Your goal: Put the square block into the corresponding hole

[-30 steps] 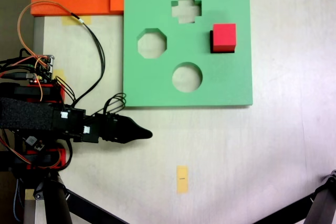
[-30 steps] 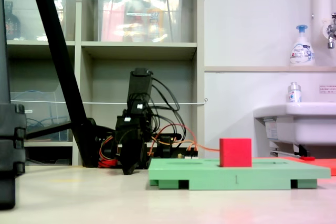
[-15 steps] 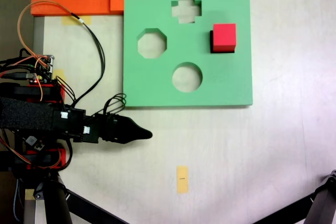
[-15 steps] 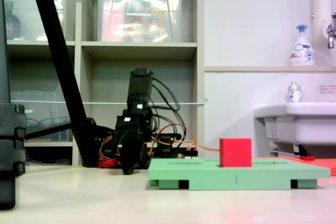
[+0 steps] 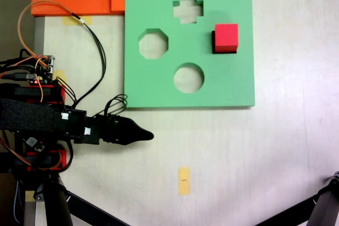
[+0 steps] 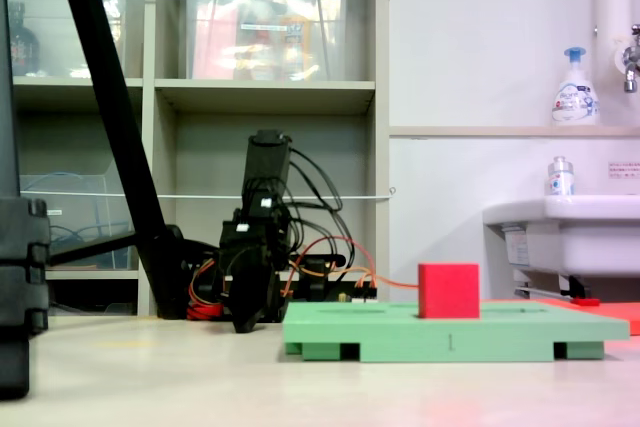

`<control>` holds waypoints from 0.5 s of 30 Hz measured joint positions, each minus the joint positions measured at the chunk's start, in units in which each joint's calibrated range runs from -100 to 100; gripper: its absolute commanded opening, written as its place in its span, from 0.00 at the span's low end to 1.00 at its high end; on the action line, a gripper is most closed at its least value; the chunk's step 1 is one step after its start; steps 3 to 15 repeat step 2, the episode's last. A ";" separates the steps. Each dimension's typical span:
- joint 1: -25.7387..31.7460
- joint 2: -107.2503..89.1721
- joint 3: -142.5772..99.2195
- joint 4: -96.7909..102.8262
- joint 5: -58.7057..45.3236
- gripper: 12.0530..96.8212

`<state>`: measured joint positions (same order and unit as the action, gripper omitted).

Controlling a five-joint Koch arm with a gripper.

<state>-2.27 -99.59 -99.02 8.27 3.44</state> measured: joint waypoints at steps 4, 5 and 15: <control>0.00 0.00 0.10 0.00 0.00 0.45; 0.00 0.00 0.10 0.00 0.00 0.45; 0.00 0.00 0.10 0.00 0.00 0.45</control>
